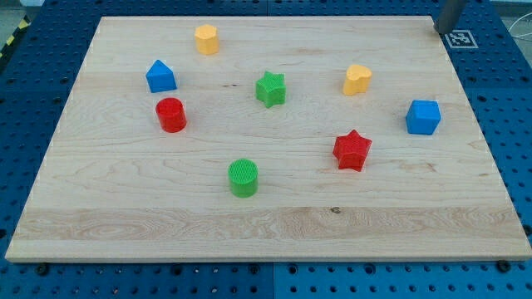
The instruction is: Place your arm left side of the blue cube
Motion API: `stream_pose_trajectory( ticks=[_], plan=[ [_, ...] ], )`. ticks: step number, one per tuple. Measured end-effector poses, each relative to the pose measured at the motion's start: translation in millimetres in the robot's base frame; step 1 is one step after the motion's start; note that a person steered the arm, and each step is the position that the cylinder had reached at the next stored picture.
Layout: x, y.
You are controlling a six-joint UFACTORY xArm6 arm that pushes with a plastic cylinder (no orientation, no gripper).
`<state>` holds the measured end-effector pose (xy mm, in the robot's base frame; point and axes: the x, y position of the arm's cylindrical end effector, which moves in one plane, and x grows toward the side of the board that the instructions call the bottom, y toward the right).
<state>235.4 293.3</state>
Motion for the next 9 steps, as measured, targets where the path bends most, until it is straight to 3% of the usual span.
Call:
stream_pose_trajectory(
  ticks=[2, 6, 9],
  plan=[
    [21.3, -53.2],
    [114.8, -64.6],
    [144.0, -108.4]
  ],
)
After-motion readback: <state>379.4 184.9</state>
